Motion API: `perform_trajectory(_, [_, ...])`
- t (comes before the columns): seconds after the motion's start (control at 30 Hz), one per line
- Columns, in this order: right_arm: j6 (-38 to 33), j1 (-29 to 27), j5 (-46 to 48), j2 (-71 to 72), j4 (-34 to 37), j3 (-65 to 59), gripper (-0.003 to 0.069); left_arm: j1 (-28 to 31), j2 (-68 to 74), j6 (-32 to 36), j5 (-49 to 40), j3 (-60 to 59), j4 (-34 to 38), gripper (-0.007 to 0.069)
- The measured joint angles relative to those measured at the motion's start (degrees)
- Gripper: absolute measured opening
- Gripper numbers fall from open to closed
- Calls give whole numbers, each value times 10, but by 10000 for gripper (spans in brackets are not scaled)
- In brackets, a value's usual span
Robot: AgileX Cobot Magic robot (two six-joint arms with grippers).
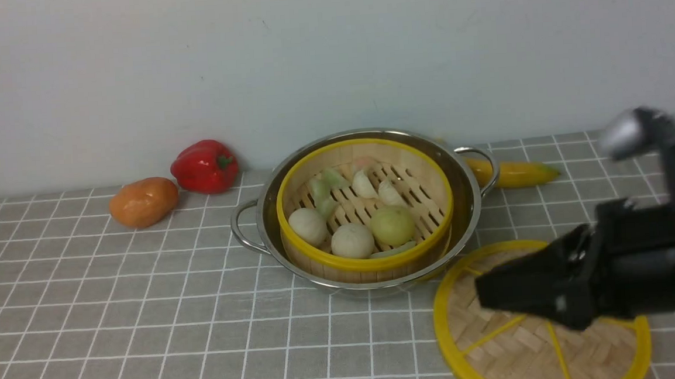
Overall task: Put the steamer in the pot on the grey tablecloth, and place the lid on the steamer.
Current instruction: 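Move the gripper down to the bamboo steamer lid and grasp its center knob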
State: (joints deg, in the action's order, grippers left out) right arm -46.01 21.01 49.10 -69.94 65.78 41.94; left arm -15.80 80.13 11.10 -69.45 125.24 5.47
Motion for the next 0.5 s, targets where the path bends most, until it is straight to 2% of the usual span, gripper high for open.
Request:
perform_trajectory(0.07, [36,33,-19,-27,-68,0,239,0,-55,6,1,-58,1,-23])
perform_trajectory(0.13, [101,44,-45,-47,-166,3,228,0,-107,8,1,-129,1,-23])
perform_trajectory(0.17, [146,45,-59,-55,-213,8,221,0,-138,9,1,-174,1,-23])
perform_trajectory(0.23, [273,46,-76,-76,-367,34,195,0,-207,10,-1,-282,1,-23])
perform_trajectory(0.27, [285,46,-76,-80,-392,40,193,0,-220,11,-1,-301,1,-23])
perform_trajectory(0.33, [402,46,-69,-95,-508,81,178,0,-282,11,-2,-406,1,-23])
perform_trajectory(0.5, [552,46,-22,-141,-666,171,185,0,-430,0,-9,-606,1,-22])
